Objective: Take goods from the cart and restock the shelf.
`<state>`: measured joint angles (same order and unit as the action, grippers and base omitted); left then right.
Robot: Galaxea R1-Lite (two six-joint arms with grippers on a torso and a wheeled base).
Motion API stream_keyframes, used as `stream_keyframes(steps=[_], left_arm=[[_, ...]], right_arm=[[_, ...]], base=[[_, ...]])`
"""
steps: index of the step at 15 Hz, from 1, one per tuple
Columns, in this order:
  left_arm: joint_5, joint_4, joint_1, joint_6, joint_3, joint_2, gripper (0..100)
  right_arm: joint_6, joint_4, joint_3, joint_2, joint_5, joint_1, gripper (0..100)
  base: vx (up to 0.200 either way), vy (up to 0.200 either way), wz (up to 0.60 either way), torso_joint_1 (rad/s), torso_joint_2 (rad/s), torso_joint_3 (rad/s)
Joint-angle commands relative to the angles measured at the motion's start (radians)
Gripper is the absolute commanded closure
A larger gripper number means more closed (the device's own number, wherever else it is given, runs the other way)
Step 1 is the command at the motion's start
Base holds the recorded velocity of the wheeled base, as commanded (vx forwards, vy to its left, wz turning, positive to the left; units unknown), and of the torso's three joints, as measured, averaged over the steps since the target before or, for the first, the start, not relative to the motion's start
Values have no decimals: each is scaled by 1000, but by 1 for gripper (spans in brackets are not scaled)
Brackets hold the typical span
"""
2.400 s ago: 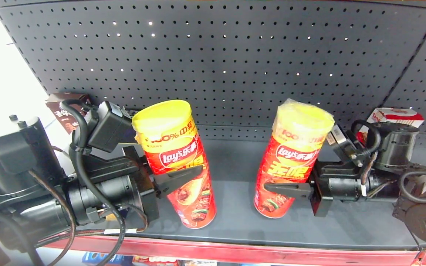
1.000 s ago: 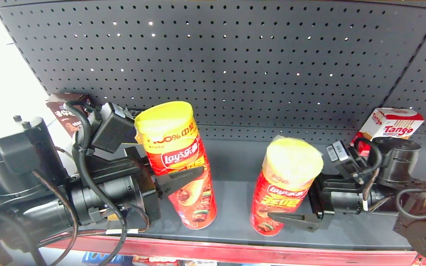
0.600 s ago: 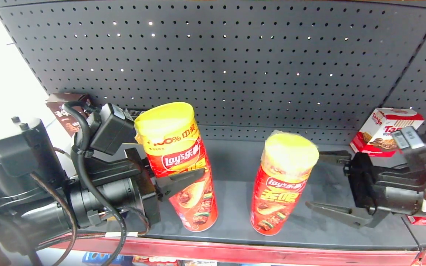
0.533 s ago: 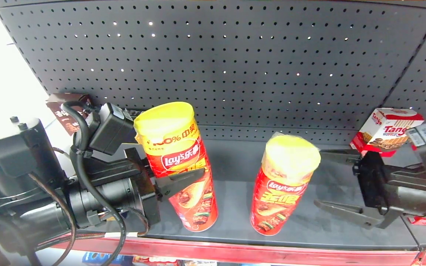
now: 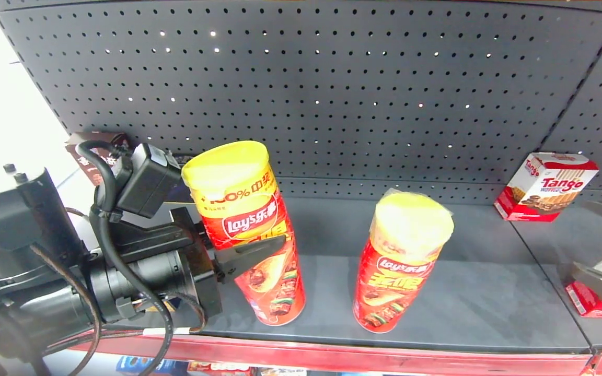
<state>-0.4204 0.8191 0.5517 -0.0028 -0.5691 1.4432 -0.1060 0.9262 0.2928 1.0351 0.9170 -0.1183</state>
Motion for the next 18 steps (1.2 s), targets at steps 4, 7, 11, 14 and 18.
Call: stream_keyframes(steps=[4, 7, 11, 14, 18], left_arm=[[15, -6, -6, 0, 11, -24, 100], [19, -6, -6, 0, 11, -27, 100], [19, -14, 5, 0, 11, -38, 100], [19, -14, 4, 0, -3, -40, 100], [17, -11, 2, 1, 3, -33, 100]], right_arm=[[115, -87, -293, -356, -156, -49, 0], [123, -405, -293, -583, -245, -55, 0], [92, -869, -293, -938, -730, -66, 0], [117, -934, -291, -937, -995, -75, 0], [111, -928, -293, -937, -988, -73, 0]], base=[[0, 0, 0, 0, 0, 0], [0, 0, 0, 0, 0, 0], [0, 0, 0, 0, 0, 0], [0, 0, 0, 0, 0, 0], [0, 0, 0, 0, 0, 0]])
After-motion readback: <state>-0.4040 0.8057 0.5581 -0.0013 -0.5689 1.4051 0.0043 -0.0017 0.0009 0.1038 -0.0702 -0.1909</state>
